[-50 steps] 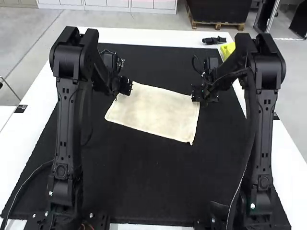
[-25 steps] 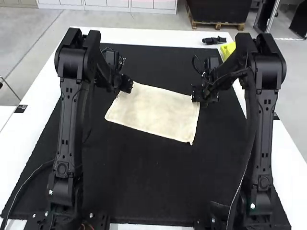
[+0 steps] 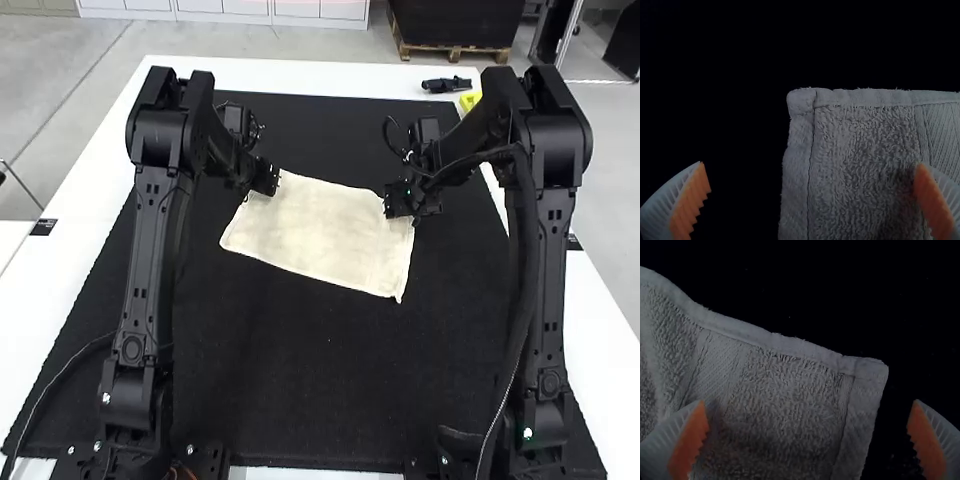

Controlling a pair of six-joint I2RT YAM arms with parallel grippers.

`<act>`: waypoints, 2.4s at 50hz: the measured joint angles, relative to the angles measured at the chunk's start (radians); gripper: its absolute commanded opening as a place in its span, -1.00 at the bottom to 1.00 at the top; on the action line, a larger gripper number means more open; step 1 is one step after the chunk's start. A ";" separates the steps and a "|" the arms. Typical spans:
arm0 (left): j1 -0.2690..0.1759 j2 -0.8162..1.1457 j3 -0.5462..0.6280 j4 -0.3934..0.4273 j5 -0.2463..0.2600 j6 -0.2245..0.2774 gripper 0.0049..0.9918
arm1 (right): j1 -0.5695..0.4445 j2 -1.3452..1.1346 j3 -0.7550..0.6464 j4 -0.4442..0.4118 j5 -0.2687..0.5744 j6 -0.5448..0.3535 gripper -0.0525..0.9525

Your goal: Fold the towel.

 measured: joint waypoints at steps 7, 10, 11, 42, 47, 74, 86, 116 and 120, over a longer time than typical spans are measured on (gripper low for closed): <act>0.000 0.009 0.024 -0.023 0.009 0.001 0.93 | -0.008 0.000 0.000 0.000 -0.010 0.027 0.93; 0.000 0.013 0.031 -0.021 0.008 0.001 0.93 | -0.019 0.000 -0.001 0.000 -0.023 0.048 0.93; 0.000 0.017 0.034 -0.019 0.008 0.001 0.93 | -0.027 0.000 0.000 -0.001 -0.026 0.058 0.93; -0.001 0.063 0.074 0.023 0.024 0.000 0.93 | -0.116 -0.137 0.000 -0.098 -0.036 0.126 0.93; -0.001 0.067 0.083 0.014 0.029 0.000 0.93 | -0.095 -0.138 -0.010 -0.114 -0.045 0.129 0.93; -0.001 0.068 0.091 -0.006 0.029 -0.001 0.94 | -0.018 -0.138 -0.087 -0.088 -0.074 0.132 0.93; -0.001 0.068 0.091 -0.006 0.028 -0.001 0.93 | -0.018 -0.138 -0.087 -0.087 -0.074 0.132 0.90; -0.011 -0.068 -0.120 0.029 0.000 -0.023 0.93 | -0.039 -0.083 -0.140 0.025 -0.081 0.082 0.91; -0.013 -0.069 -0.122 0.035 -0.002 -0.024 0.93 | -0.039 -0.083 -0.141 0.025 -0.081 0.076 0.91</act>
